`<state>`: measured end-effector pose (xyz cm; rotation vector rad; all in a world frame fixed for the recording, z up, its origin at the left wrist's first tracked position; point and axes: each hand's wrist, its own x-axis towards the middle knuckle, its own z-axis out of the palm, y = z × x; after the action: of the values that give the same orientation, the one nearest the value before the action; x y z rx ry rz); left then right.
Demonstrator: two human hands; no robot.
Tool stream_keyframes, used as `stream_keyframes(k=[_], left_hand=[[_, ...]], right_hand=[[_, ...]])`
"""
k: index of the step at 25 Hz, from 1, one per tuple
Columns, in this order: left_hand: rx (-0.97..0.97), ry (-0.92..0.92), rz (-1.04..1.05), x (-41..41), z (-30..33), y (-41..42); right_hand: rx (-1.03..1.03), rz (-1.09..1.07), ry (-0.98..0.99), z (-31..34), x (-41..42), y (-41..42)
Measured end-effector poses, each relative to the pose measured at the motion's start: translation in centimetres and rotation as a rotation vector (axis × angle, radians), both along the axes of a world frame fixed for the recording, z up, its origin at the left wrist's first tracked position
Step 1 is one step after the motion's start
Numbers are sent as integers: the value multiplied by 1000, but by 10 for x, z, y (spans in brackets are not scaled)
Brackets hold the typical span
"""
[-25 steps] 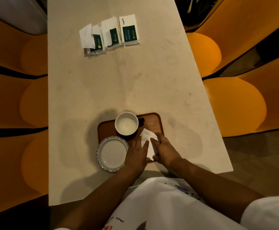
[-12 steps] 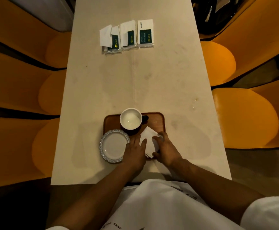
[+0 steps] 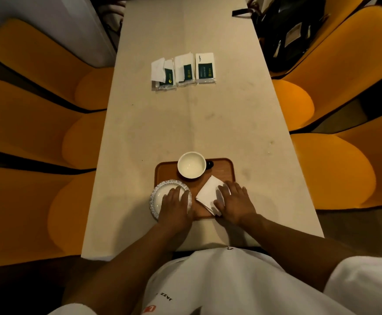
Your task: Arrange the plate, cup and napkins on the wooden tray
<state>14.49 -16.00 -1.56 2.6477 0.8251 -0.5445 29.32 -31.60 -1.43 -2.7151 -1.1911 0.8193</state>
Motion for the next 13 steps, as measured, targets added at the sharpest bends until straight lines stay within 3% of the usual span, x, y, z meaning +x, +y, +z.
stream_keyframes(k=[5, 13], left_hand=[[-31, 70, -5, -11, -1, 16], [-36, 95, 25, -24, 12, 19]], right_hand=[[-76, -80, 11, 2, -43, 15], [-95, -12, 28, 11, -60, 17]])
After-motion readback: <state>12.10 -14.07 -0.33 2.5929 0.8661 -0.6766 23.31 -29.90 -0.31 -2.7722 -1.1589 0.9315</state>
